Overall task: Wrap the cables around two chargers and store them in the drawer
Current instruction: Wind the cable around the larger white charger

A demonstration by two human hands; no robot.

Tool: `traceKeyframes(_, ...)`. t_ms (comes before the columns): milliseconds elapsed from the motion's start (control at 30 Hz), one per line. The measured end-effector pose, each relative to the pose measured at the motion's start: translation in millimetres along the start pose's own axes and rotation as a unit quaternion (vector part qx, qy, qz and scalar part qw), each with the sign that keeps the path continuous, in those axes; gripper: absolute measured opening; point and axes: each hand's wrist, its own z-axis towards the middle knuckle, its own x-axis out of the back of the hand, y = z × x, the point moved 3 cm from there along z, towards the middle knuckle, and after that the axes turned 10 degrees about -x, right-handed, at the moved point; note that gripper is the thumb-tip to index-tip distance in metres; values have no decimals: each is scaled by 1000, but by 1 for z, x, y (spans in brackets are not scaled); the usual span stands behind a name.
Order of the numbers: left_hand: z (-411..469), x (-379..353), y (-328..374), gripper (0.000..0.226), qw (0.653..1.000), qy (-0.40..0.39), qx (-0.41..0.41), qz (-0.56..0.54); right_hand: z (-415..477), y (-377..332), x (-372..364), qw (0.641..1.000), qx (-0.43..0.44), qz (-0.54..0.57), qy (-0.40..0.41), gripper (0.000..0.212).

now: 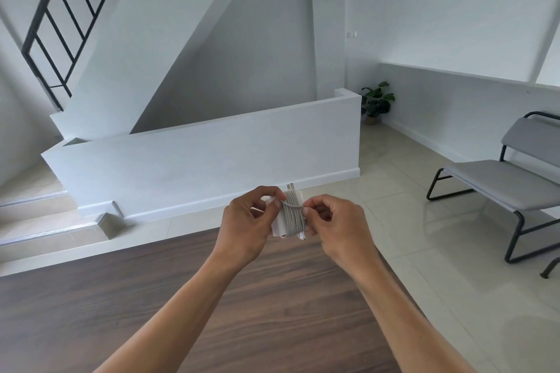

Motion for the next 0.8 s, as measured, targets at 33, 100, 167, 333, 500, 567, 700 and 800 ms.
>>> traceKeyframes(33, 0, 0, -1, 17, 1000, 2, 2, 1, -3, 2, -3, 1000, 3, 12, 16, 7)
traceKeyframes(100, 0, -2, -2, 16, 1000, 5, 4, 1, -9, 8, -9, 997, 3, 51, 58, 7)
traceKeyframes(167, 1, -4, -3, 17, 1000, 9, 9, 8, -13, 13, -15, 993, 3, 73, 92, 7)
traceKeyframes(333, 0, -7, -9, 18, 1000, 22, 18, 14, -23, 21, -25, 992, 0, 65, 109, 14)
traceKeyframes(500, 3, -7, -11, 16, 999, 31, 23, 28, -23, 27, -28, 990, -35, 112, 73, 15)
traceKeyframes(567, 3, -9, -11, 19, 999, 36, 21, 22, -20, 29, -28, 991, -51, 111, 56, 20)
traceKeyframes(700, 1, -14, -11, 22, 999, 44, 29, 10, -19, 34, -31, 994, -57, 95, -8, 47)
traceKeyframes(800, 0, -18, -14, 23, 998, 49, 46, 2, -20, 38, -32, 996, -50, 77, 3, 53)
